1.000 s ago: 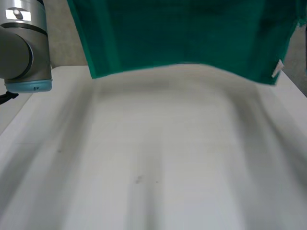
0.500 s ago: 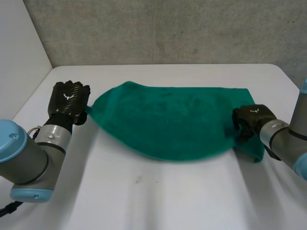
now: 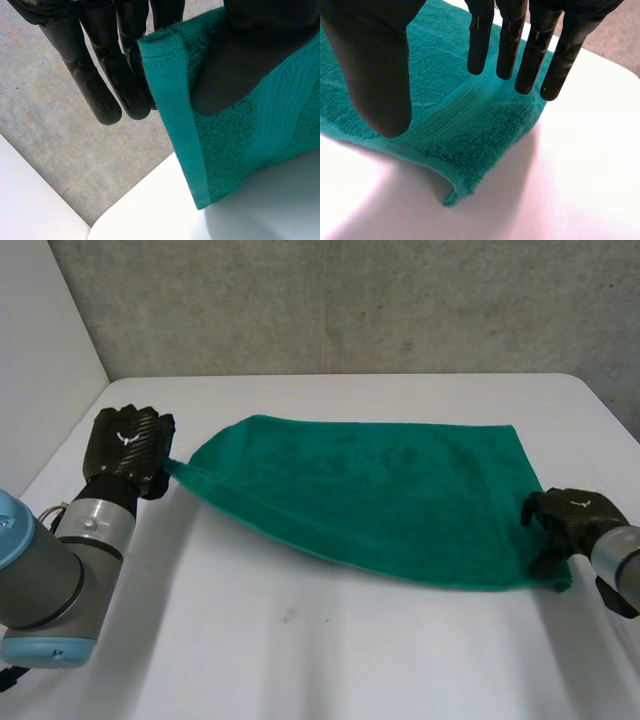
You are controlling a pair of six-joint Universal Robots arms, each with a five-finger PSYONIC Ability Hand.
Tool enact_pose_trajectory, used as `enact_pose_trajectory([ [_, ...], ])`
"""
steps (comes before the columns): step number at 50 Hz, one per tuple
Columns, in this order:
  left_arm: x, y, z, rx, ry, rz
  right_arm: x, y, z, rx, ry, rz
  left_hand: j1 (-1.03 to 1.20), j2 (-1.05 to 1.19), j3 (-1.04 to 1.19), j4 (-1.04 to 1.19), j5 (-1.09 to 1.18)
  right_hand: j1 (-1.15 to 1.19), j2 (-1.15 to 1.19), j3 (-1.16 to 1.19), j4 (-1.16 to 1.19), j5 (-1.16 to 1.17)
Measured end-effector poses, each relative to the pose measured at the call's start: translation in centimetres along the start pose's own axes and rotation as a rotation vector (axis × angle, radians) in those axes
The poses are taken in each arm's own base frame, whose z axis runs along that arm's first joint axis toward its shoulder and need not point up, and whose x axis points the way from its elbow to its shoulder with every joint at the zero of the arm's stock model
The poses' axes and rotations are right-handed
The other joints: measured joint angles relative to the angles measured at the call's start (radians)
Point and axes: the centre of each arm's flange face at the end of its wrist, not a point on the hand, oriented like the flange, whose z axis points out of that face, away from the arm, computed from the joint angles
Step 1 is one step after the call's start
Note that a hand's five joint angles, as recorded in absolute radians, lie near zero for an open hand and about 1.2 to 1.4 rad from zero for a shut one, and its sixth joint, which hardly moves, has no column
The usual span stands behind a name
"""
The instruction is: Fold the towel.
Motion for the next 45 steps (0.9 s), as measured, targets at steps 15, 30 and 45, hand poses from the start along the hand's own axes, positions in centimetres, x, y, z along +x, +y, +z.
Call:
enact_pose_trajectory([
  [15,-0.1,0.0,0.1,-0.002,-0.002,-0.001,1.9,1.9,-0.8,0.03,-0.047,-0.184,0.0,0.0,0.0,0.0,0.0,0.003,0.006,0.008,0.008,0.014],
  [30,0.0,0.2,0.1,-0.007,-0.001,-0.001,2.2,2.7,1.5,0.044,-0.039,-0.195,0.0,0.0,0.0,0.0,-0.001,0.039,0.074,0.081,0.082,0.064],
  [45,-0.1,0.0,-0.2,-0.032,0.008,-0.003,4.3,-1.1,1.4,0.206,0.085,-0.17,0.0,0.0,0.0,0.0,-0.001,0.516,0.647,0.654,0.665,0.63],
])
